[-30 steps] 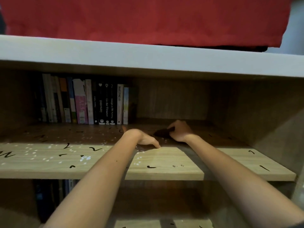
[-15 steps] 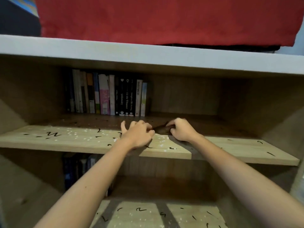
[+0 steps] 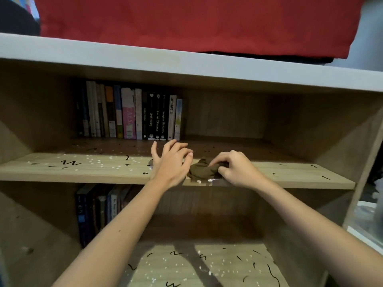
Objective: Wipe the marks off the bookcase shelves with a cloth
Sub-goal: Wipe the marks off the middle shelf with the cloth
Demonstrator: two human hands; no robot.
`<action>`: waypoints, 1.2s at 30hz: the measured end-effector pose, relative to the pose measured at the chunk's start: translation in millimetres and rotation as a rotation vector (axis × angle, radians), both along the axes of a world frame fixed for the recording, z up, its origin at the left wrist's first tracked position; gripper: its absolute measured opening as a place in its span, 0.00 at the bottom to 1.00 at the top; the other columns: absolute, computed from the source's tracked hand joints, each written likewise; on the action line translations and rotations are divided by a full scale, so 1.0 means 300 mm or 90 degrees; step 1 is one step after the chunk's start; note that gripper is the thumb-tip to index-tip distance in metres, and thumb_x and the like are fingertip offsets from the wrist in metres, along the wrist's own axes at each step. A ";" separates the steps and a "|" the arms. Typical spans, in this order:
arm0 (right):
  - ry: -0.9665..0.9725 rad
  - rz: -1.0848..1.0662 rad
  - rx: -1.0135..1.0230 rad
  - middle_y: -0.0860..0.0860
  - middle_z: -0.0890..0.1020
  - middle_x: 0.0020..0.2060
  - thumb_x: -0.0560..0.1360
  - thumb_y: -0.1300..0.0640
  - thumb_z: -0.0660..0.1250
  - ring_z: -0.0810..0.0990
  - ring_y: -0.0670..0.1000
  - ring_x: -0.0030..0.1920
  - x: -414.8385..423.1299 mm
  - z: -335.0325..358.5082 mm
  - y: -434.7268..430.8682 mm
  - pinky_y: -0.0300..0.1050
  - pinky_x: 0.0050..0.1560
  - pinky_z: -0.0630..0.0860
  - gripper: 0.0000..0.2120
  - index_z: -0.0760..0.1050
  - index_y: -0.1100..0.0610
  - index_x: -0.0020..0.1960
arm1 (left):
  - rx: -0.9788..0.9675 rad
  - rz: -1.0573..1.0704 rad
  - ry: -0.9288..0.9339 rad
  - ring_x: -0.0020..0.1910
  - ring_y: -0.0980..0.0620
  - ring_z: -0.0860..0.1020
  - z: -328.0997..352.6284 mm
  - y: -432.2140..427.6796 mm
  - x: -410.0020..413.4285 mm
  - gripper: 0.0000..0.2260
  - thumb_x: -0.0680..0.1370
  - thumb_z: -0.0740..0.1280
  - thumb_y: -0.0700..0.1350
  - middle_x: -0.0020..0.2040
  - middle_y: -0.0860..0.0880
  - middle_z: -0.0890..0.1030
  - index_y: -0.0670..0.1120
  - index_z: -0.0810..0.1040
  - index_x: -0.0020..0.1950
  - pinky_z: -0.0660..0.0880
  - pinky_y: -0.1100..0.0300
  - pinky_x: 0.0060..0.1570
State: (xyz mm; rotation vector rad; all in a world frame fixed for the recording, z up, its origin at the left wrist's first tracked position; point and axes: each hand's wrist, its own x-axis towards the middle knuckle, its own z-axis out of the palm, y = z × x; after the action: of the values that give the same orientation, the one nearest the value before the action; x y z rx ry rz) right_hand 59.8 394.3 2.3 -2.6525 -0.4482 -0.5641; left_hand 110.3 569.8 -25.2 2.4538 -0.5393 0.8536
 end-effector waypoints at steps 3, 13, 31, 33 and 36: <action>-0.062 -0.011 0.073 0.44 0.77 0.46 0.74 0.66 0.61 0.71 0.43 0.49 -0.063 0.013 -0.018 0.36 0.51 0.68 0.13 0.81 0.54 0.50 | -0.007 -0.016 -0.011 0.71 0.58 0.56 -0.007 -0.001 0.006 0.16 0.81 0.52 0.52 0.66 0.58 0.71 0.54 0.78 0.59 0.32 0.49 0.69; -0.342 -0.025 0.081 0.46 0.79 0.46 0.71 0.61 0.59 0.70 0.45 0.50 -0.202 -0.215 0.055 0.35 0.54 0.69 0.13 0.80 0.56 0.50 | -0.084 0.000 -0.068 0.69 0.57 0.61 -0.020 0.003 0.011 0.17 0.80 0.51 0.52 0.61 0.56 0.75 0.52 0.78 0.57 0.32 0.52 0.68; -0.278 -0.123 0.111 0.50 0.80 0.52 0.73 0.64 0.66 0.70 0.47 0.51 -0.142 -0.130 0.057 0.43 0.55 0.71 0.15 0.77 0.58 0.59 | -0.039 -0.004 -0.027 0.71 0.56 0.60 -0.014 0.011 0.005 0.15 0.81 0.53 0.49 0.64 0.54 0.74 0.51 0.76 0.60 0.34 0.48 0.69; -0.248 -0.215 0.141 0.51 0.79 0.54 0.75 0.62 0.63 0.71 0.48 0.51 -0.086 -0.030 0.016 0.42 0.55 0.69 0.14 0.76 0.57 0.61 | -0.035 -0.004 -0.016 0.71 0.56 0.60 -0.012 0.014 0.006 0.15 0.81 0.53 0.49 0.64 0.54 0.74 0.50 0.76 0.60 0.35 0.47 0.70; -0.083 -0.258 0.062 0.55 0.81 0.52 0.76 0.62 0.61 0.76 0.49 0.48 -0.012 0.028 -0.025 0.42 0.51 0.73 0.13 0.76 0.57 0.60 | -0.033 0.003 -0.016 0.71 0.56 0.61 -0.017 0.013 0.013 0.15 0.81 0.52 0.50 0.63 0.54 0.75 0.50 0.77 0.59 0.35 0.46 0.70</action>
State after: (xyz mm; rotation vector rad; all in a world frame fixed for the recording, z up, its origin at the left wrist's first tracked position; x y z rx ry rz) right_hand 56.3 386.9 10.7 -2.6299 0.0881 -0.8576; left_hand 114.2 573.7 -30.4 2.4010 -0.5148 0.8899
